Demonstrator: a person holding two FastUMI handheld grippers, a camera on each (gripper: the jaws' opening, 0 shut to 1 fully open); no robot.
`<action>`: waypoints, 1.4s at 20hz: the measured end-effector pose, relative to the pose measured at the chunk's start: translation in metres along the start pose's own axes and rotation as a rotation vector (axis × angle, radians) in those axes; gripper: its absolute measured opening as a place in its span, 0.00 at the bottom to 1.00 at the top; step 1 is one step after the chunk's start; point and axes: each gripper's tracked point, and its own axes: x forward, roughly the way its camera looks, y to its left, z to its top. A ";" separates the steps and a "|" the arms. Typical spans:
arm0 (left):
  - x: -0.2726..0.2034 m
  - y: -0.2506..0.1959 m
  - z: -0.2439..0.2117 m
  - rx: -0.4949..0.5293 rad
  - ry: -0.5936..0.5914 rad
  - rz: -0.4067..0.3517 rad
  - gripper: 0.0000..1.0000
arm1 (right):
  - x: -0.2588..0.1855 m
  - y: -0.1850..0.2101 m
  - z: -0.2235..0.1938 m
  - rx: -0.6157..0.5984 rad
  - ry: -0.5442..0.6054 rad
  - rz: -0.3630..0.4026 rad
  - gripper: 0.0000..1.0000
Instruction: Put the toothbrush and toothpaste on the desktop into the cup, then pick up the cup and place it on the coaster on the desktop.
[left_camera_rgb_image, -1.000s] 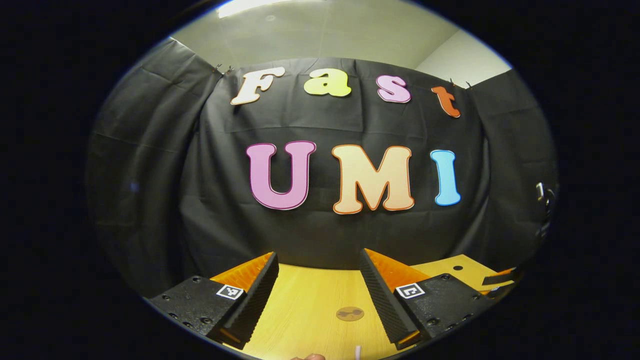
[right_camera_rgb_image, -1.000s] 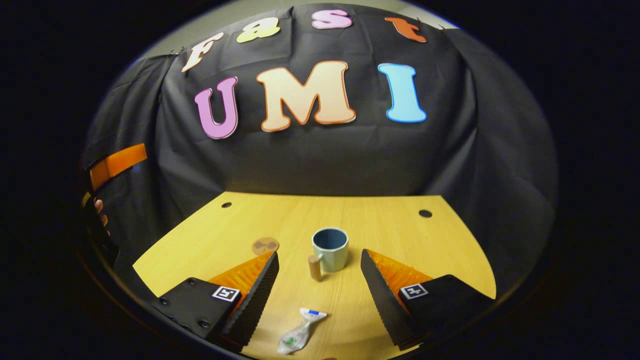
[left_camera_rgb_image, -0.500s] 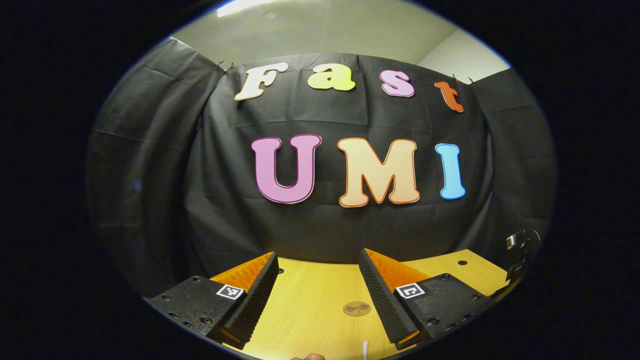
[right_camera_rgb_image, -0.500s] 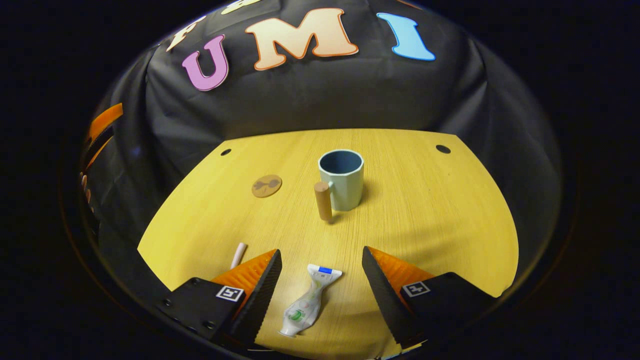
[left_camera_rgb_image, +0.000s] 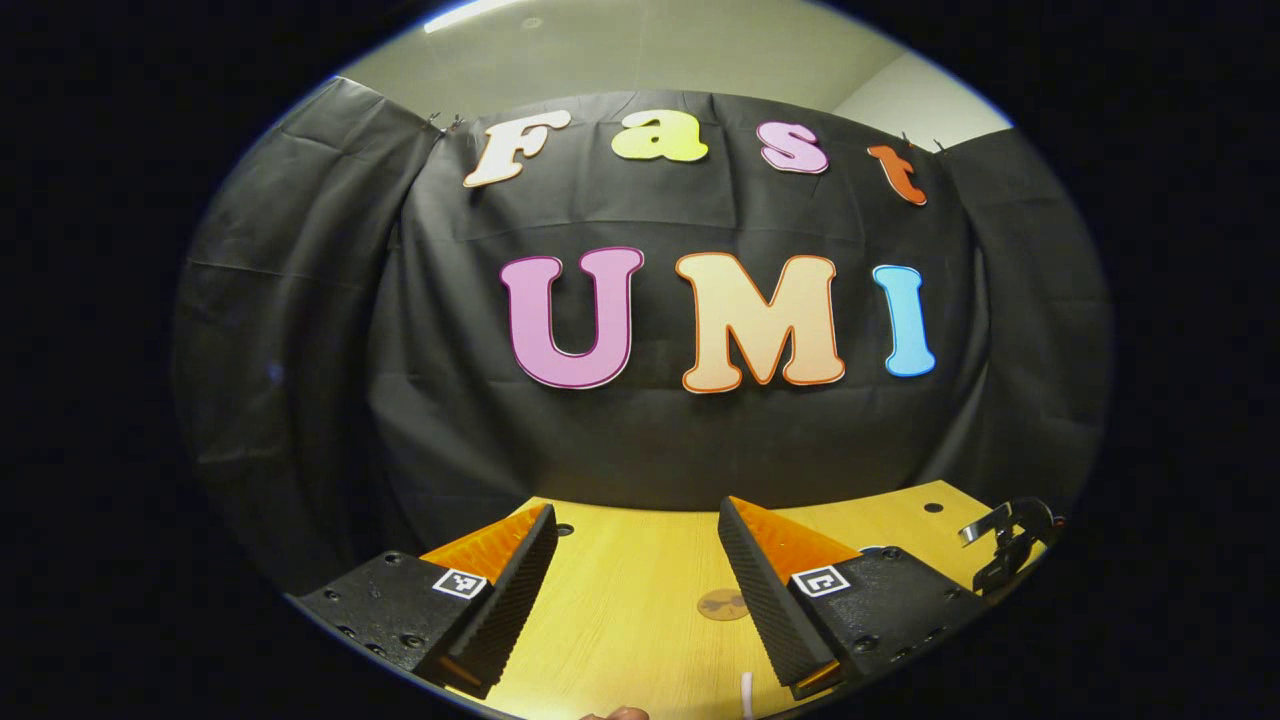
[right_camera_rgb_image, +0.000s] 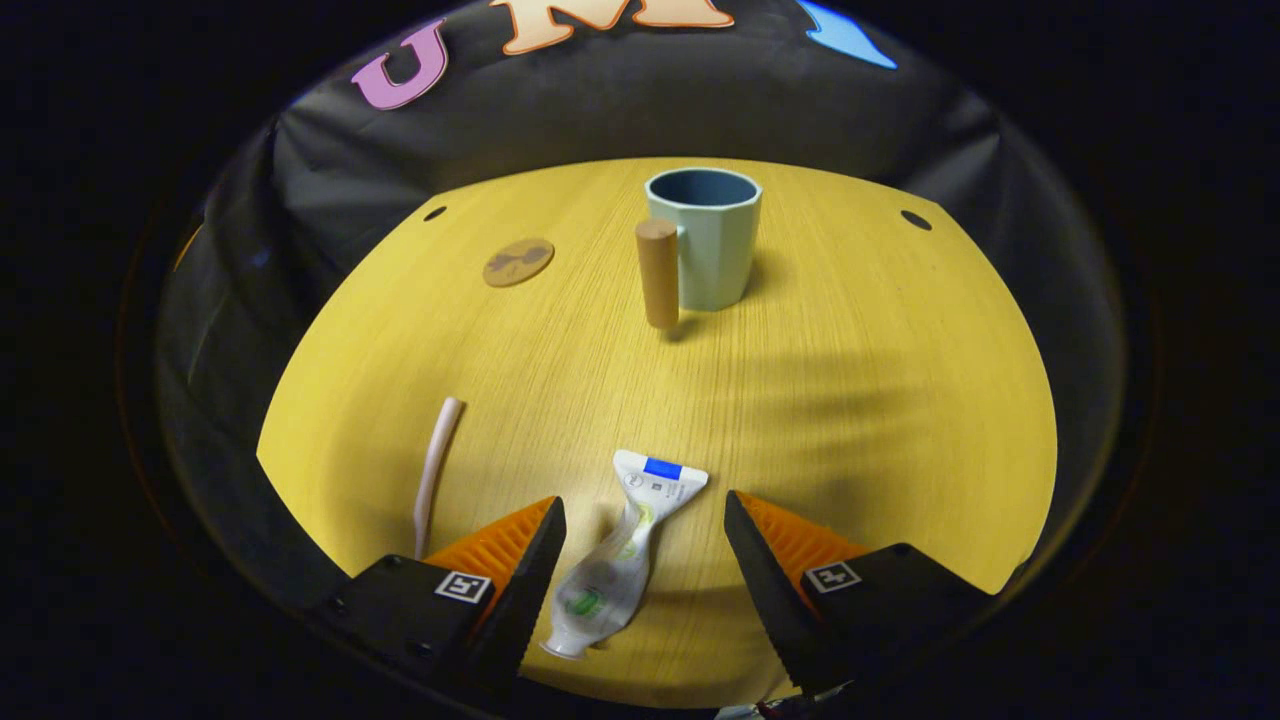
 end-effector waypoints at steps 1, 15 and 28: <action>0.001 0.001 -0.003 -0.001 0.006 0.000 0.94 | 0.003 0.000 -0.002 -0.009 0.016 -0.005 0.97; 0.002 -0.029 -0.066 -0.019 0.156 -0.054 0.94 | 0.020 -0.008 -0.009 -0.090 0.069 0.000 0.17; -0.026 -0.083 -0.198 -0.065 0.564 -0.156 0.95 | 0.021 -0.007 -0.007 -0.132 0.030 0.015 0.17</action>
